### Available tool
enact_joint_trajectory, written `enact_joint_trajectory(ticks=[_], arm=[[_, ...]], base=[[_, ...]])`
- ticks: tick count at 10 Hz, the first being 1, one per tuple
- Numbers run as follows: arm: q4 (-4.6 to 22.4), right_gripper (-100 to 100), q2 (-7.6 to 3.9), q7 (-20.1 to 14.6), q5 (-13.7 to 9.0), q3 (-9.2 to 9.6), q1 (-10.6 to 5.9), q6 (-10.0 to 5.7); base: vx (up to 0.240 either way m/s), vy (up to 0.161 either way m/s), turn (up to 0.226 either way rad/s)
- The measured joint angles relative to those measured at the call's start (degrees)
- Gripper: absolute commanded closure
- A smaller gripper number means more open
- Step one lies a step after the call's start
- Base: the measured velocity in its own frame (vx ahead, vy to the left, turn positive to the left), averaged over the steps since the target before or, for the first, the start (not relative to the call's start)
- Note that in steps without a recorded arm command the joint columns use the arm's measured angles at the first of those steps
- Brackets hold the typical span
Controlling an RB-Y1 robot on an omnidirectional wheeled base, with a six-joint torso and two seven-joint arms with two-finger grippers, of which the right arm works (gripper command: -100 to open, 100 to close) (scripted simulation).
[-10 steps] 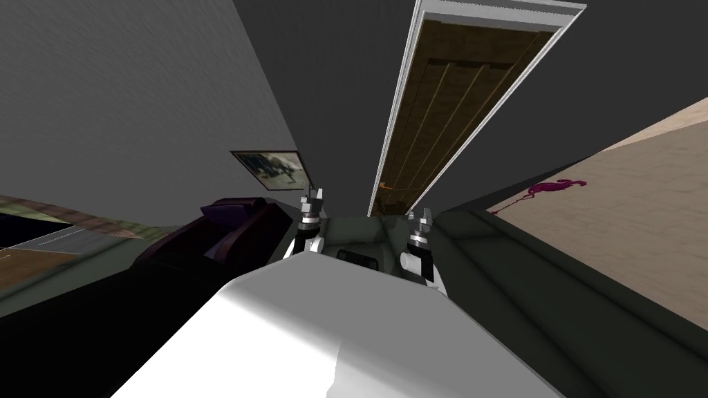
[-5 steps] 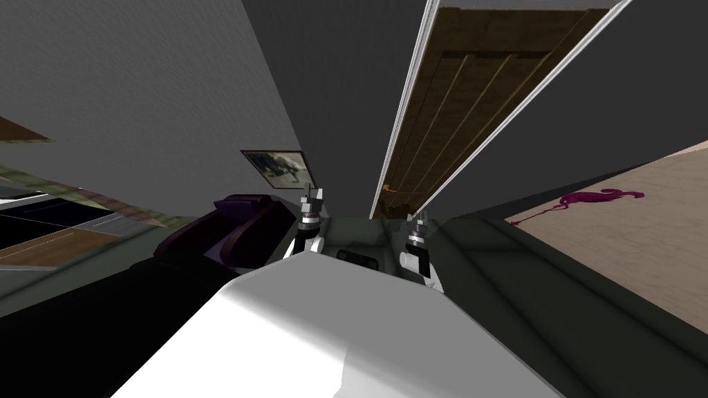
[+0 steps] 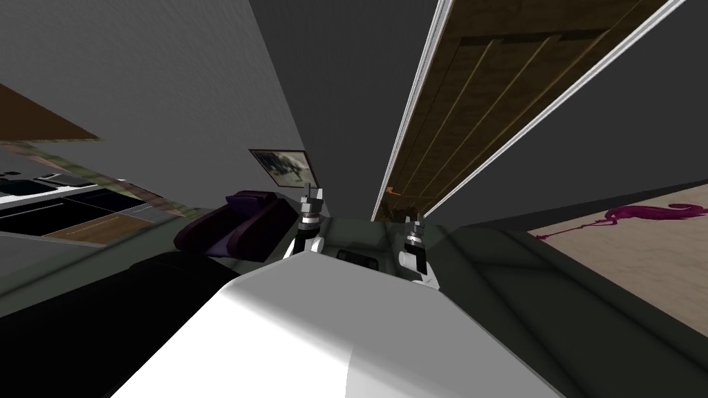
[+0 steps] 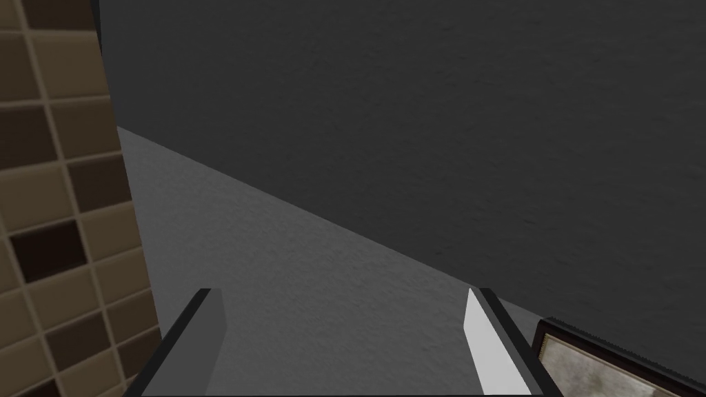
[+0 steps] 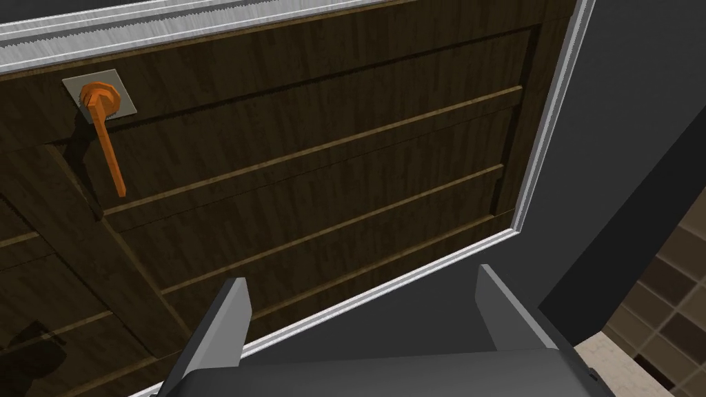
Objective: Pull the door open
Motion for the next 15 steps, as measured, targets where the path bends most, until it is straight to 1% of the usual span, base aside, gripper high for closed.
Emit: enact_joint_trajectory(ticks=[3, 4, 6, 8, 9, 12, 13, 15], arm=[[5.38, -100, -0.41, -0.09, -0.54, -0.63, -1.90, -1.42], [7.30, -100, -0.39, -0.01, -0.69, -0.85, -2.75, -1.92], [10.86, -100, -0.56, -0.02, -1.03, -1.24, -3.93, -2.86], [13.07, -100, -0.81, -0.12, -1.32, -1.58, -4.77, -3.24], [14.41, -100, -1.00, -0.19, -1.49, -1.80, -5.45, -3.44], [18.99, -100, -0.98, -0.09, -1.91, -2.32, -7.07, -4.73], [19.85, -100, -1.00, -0.09, -1.98, -2.39, -7.28, -5.03], [22.77, -100, -1.24, -0.18, -2.28, -2.76, -8.44, -5.69]], base=[[0.079, -0.073, 0.145], [0.078, -0.074, 0.157], [0.071, -0.078, 0.138], [0.039, -0.051, 0.077], [0.060, -0.063, 0.146], [0.051, -0.071, 0.115], [0.040, -0.042, 0.085], [0.063, -0.071, 0.157]])
